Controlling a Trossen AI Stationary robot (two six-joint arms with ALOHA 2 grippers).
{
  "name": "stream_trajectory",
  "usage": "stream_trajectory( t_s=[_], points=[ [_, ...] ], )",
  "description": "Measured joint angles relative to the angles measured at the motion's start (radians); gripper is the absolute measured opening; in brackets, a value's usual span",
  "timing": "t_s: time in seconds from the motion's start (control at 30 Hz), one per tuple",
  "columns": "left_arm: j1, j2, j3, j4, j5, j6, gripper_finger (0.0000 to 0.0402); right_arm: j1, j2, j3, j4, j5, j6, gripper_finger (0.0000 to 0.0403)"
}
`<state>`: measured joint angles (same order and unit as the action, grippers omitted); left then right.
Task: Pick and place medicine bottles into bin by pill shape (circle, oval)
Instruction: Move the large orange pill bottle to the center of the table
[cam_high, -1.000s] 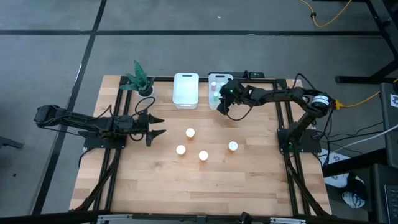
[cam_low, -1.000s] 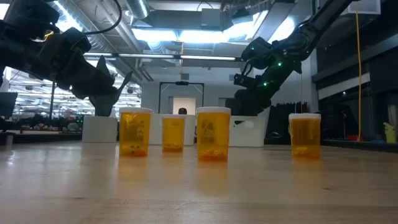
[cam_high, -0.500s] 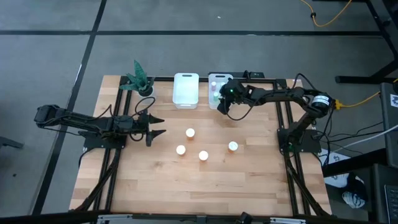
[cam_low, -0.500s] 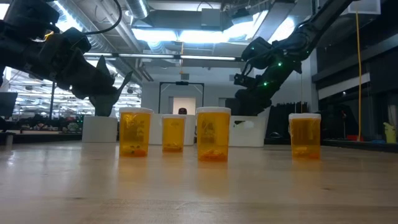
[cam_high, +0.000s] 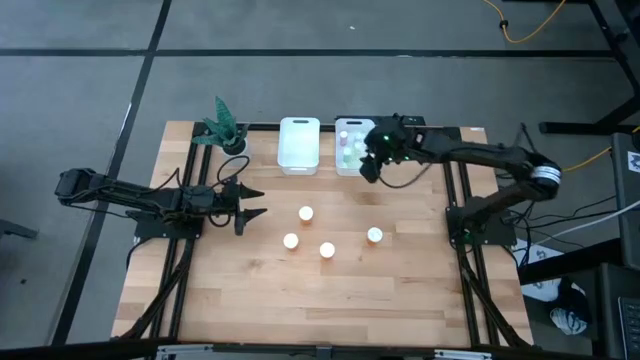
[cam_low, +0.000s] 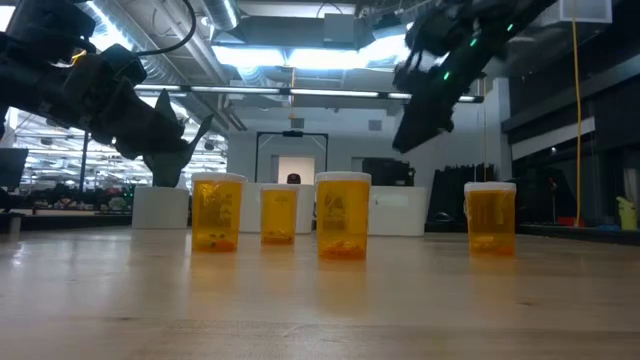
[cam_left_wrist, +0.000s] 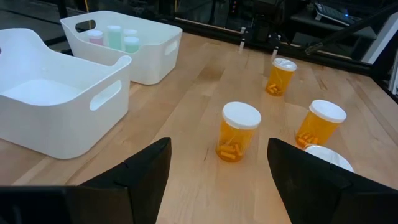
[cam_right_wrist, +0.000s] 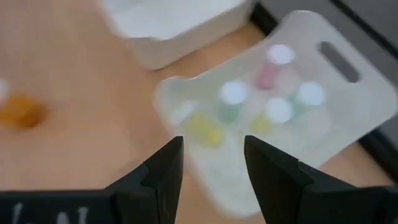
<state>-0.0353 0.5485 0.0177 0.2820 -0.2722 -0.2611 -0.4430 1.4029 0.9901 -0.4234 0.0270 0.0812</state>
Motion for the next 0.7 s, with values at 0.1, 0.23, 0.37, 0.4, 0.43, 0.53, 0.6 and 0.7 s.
stream_trajectory(
  t_s=[0.1, 0.23, 0.37, 0.4, 0.43, 0.53, 0.6, 0.7],
  points=[
    [0.000, 0.000, 0.000, 0.000, 0.000, 0.000, 0.0259, 0.065, -0.084, 0.000, -0.087, -0.010, 0.027, 0.0172],
    [0.000, 0.000, 0.000, 0.000, 0.000, 0.000, 0.0259, 0.177, -0.176, 0.000, -0.183, 0.019, 0.086, 0.0172],
    [0.000, 0.000, 0.000, 0.001, 0.000, 0.000, 0.0259, 0.304, -0.232, 0.000, -0.270, 0.056, 0.142, 0.0172],
    [0.000, 0.000, 0.000, 0.001, 0.000, 0.000, 0.0259, 0.336, -0.240, 0.000, -0.294, 0.056, 0.147, 0.0172],
    [0.000, 0.000, 0.000, 0.001, 0.000, 0.000, 0.0259, 0.370, -0.243, 0.000, -0.321, 0.057, 0.150, 0.0172],
    [0.000, 0.000, 0.000, 0.001, 0.000, 0.000, 0.0259, 0.474, -0.239, -0.004, -0.391, 0.058, 0.163, 0.0172],
    [0.000, 0.000, 0.000, 0.001, 0.000, 0.000, 0.0259, 0.537, -0.237, -0.032, -0.384, 0.058, 0.189, 0.0172],
    [0.000, 0.000, 0.000, 0.001, 0.000, 0.000, 0.0259, 0.623, -0.236, -0.102, -0.361, 0.058, 0.255, 0.0172]
  ],
)
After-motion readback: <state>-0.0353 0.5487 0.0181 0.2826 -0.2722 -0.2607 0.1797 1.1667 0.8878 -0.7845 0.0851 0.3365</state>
